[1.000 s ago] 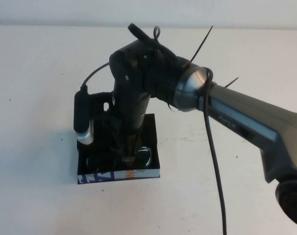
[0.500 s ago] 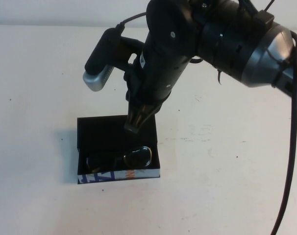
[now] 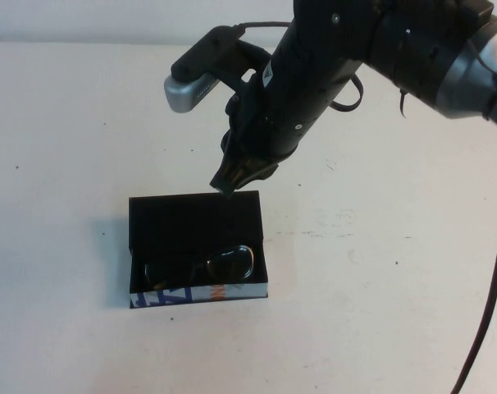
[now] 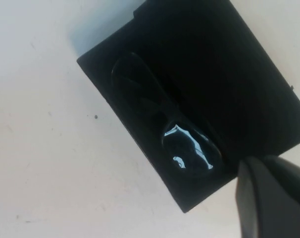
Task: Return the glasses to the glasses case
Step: Place the glasses in the glasses case
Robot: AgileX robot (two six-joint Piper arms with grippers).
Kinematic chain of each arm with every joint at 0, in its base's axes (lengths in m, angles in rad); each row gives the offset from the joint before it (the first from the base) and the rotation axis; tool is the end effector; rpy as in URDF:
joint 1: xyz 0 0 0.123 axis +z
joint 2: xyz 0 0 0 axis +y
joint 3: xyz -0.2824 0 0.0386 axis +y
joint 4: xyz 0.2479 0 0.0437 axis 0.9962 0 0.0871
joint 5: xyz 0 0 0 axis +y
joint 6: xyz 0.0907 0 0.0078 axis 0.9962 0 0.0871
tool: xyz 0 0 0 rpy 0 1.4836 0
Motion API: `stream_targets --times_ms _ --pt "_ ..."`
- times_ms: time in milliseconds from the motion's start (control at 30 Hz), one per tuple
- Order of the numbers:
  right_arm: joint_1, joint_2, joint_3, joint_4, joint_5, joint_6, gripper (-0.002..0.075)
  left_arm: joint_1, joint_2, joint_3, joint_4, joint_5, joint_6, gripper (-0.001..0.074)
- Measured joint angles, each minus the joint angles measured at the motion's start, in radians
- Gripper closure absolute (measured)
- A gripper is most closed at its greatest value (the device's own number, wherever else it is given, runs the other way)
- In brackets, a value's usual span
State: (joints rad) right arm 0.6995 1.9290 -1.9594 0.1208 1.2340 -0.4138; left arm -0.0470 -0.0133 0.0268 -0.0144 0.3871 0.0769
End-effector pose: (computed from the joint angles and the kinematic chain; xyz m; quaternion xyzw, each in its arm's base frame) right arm 0.3158 0.2792 0.3439 -0.5082 0.8292 0.0914 0.2140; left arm 0.0521 -0.0029 0.1700 0.0463 0.8075 0.0027 0.5881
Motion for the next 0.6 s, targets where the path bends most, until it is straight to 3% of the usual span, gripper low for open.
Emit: stream_targets --times_ms 133,433,600 --pt "-0.017 0.000 0.000 0.016 -0.002 0.002 0.0737 0.000 0.000 0.000 0.002 -0.090 0.007 0.0738" --pt "-0.019 0.016 0.000 0.016 -0.031 0.047 0.0737 0.000 0.000 0.000 -0.147 -0.414 -0.208 0.0738" --pt "-0.043 0.036 0.000 0.021 -0.072 0.101 0.0737 0.000 0.019 -0.012 -0.153 -0.355 -0.411 0.0738"
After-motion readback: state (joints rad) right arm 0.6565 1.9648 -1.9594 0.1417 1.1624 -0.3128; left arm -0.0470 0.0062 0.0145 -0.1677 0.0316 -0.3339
